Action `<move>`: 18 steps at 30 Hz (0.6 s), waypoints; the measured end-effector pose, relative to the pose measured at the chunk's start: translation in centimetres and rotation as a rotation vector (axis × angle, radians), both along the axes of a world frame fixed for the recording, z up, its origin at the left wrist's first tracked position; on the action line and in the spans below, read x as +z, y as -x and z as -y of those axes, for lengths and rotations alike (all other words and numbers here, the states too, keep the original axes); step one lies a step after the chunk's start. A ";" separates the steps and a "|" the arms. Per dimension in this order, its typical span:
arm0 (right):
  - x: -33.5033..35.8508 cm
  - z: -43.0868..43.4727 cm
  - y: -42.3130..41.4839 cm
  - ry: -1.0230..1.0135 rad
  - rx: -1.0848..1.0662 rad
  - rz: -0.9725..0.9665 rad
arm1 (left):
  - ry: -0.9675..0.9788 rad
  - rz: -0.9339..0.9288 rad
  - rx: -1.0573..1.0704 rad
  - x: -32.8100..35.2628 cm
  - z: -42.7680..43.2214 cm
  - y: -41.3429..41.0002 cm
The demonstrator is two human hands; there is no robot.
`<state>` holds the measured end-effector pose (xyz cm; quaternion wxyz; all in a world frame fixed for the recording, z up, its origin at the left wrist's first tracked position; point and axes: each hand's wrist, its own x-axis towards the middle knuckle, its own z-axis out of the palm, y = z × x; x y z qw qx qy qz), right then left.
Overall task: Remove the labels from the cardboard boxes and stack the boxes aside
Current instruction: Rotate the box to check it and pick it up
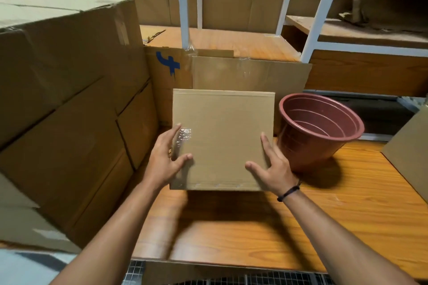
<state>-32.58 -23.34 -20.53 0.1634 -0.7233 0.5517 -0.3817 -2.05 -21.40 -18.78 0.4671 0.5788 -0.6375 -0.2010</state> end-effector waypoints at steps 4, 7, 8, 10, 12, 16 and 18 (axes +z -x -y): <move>-2.7 -1.2 0.7 -0.013 0.009 -0.028 | 0.096 0.030 0.132 1.3 0.5 -0.2; -2.6 -1.3 0.8 0.077 0.037 -0.035 | 0.075 0.087 0.031 2.9 1.1 -0.4; -2.1 -1.1 0.9 0.128 0.039 -0.006 | 0.083 0.107 0.006 3.0 1.0 -0.5; 0.3 -0.5 1.0 0.152 0.023 0.119 | 0.117 0.115 -0.009 2.7 0.6 -0.7; 3.3 0.4 1.0 0.130 0.013 0.197 | 0.127 0.113 -0.007 1.9 0.1 -0.9; 6.5 1.9 0.9 0.125 0.093 0.015 | 0.181 0.088 -0.026 -0.1 -0.9 -0.8; 5.5 1.3 1.1 0.114 0.109 -0.031 | 0.201 0.074 -0.041 -1.1 -1.4 -0.7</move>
